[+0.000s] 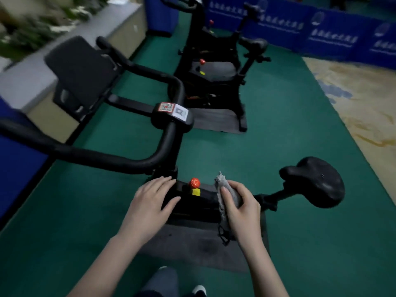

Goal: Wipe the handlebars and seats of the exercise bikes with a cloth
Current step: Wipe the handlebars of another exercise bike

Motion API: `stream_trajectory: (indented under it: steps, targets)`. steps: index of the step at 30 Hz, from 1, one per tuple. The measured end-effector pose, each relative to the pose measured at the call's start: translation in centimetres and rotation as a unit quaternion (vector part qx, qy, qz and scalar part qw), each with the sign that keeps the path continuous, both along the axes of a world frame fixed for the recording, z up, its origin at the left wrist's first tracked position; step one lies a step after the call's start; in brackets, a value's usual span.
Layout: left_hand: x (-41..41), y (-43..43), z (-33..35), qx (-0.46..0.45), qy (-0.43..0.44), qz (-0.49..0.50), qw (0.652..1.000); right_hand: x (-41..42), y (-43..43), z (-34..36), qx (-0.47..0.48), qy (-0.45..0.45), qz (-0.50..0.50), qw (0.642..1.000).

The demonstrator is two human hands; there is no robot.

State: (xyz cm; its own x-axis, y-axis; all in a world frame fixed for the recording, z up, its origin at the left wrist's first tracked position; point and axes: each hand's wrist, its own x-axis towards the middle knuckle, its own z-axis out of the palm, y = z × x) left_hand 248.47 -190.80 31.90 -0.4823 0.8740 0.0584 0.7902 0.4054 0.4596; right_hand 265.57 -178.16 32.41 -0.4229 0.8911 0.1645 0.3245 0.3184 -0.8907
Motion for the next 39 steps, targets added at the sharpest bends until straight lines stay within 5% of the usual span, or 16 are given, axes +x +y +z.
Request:
stream_trajectory:
  steps: [10,16,20,34,39]
  targets:
    - [-3.2,-0.9,5.3,0.140,0.067,0.083,0.984,-10.0,3.4,2.7,0.095,0.005,0.099,0.991]
    - [-7.4,-0.9,5.3,0.094,0.094,0.127,0.983,-17.5,5.9,4.5,0.211,0.009,0.159,0.964]
    - [-9.1,-0.9,3.9,0.098,0.073,0.121,0.985,-20.1,7.0,3.3,0.295,-0.083,0.253,0.918]
    - [-9.1,-0.4,3.4,0.152,0.034,0.156,0.975,-20.8,8.7,4.5,0.275,-0.118,0.364,0.882]
    - [-8.9,-0.3,3.4,0.160,0.022,0.176,0.971,-21.4,8.5,5.0,0.294,-0.177,0.479,0.808]
